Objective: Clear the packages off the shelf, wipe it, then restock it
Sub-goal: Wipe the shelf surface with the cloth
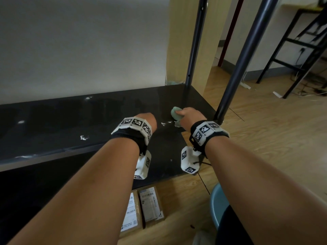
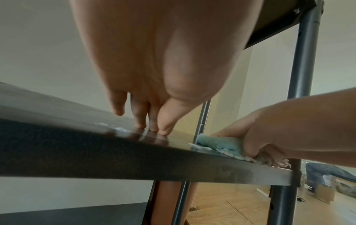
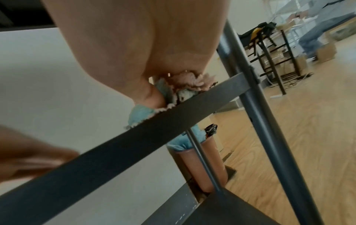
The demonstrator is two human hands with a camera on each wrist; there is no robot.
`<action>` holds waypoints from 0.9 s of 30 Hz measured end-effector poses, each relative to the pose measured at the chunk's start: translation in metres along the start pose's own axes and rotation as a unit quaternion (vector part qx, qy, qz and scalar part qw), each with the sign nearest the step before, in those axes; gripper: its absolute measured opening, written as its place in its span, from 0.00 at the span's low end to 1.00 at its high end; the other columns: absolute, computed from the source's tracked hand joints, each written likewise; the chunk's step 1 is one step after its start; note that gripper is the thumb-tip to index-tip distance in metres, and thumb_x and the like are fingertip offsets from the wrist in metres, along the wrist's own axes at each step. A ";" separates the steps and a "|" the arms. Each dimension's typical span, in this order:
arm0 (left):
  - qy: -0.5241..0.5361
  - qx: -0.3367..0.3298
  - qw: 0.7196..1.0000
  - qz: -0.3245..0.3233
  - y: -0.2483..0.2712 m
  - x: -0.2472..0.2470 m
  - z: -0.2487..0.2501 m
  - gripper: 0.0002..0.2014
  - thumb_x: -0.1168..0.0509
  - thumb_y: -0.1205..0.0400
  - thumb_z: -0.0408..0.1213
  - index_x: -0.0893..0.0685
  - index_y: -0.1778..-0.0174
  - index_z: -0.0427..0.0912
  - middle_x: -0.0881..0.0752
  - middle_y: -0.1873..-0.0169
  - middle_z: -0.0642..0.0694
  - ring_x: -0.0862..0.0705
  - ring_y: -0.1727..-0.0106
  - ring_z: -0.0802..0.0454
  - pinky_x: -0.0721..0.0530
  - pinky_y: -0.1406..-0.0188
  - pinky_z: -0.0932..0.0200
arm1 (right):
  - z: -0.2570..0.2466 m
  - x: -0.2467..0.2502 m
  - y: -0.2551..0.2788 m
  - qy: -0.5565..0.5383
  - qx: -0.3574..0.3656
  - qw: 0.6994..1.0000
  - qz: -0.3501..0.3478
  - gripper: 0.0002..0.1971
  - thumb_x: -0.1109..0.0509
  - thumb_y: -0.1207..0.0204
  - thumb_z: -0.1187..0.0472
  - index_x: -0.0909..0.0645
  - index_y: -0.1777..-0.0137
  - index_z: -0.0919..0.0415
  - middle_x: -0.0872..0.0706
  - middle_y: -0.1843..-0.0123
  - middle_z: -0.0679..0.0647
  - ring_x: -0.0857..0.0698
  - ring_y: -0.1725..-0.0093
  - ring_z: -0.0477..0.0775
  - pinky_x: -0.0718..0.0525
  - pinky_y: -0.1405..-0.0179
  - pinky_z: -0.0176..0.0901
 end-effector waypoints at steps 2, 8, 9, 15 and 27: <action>-0.001 0.007 1.000 0.013 -0.019 -0.005 -0.012 0.32 0.36 0.35 0.47 0.26 0.31 0.61 0.23 0.27 0.51 0.19 0.34 0.46 0.19 0.39 0.48 | -0.014 -0.011 0.006 0.028 0.005 0.999 -0.043 0.27 0.34 0.20 0.56 0.31 0.21 0.50 0.25 0.25 0.58 0.25 0.26 0.62 0.26 0.27 0.56; -0.006 0.049 0.997 0.063 0.102 0.042 0.001 0.35 0.37 0.25 0.42 0.38 0.20 0.54 0.35 0.19 0.45 0.28 0.24 0.39 0.26 0.28 0.39 | -0.014 0.003 0.007 0.031 0.014 0.999 -0.023 0.20 0.40 0.16 0.56 0.26 0.25 0.56 0.20 0.31 0.60 0.19 0.33 0.61 0.21 0.33 0.51; -0.013 0.046 0.997 0.064 0.136 0.049 0.009 0.32 0.39 0.20 0.38 0.39 0.18 0.47 0.37 0.18 0.44 0.31 0.22 0.40 0.31 0.23 0.42 | -0.008 0.007 0.005 0.057 0.005 0.998 -0.001 0.18 0.40 0.18 0.56 0.24 0.30 0.57 0.19 0.34 0.59 0.20 0.34 0.61 0.20 0.35 0.52; -0.052 0.065 0.991 0.101 0.151 0.059 0.000 0.28 0.43 0.16 0.34 0.38 0.18 0.40 0.37 0.18 0.43 0.34 0.20 0.43 0.38 0.20 0.46 | 0.024 0.012 0.008 0.137 -0.097 0.985 0.043 0.26 0.33 0.25 0.44 0.21 0.31 0.58 0.29 0.27 0.61 0.34 0.28 0.66 0.26 0.36 0.56; -0.059 0.085 0.989 0.106 0.164 0.063 -0.056 0.22 0.38 0.18 0.39 0.26 0.27 0.42 0.25 0.27 0.40 0.24 0.28 0.39 0.26 0.27 0.45 | -0.072 -0.020 0.007 0.092 0.014 0.996 -0.008 0.17 0.43 0.22 0.59 0.21 0.37 0.60 0.29 0.30 0.59 0.32 0.30 0.67 0.25 0.37 0.56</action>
Point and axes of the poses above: each hand's wrist, its own y-axis away from the middle knuckle, its own x-axis out of the back of the hand, z = x × y, the point moved 9 cm from there along -y, towards the middle knuckle
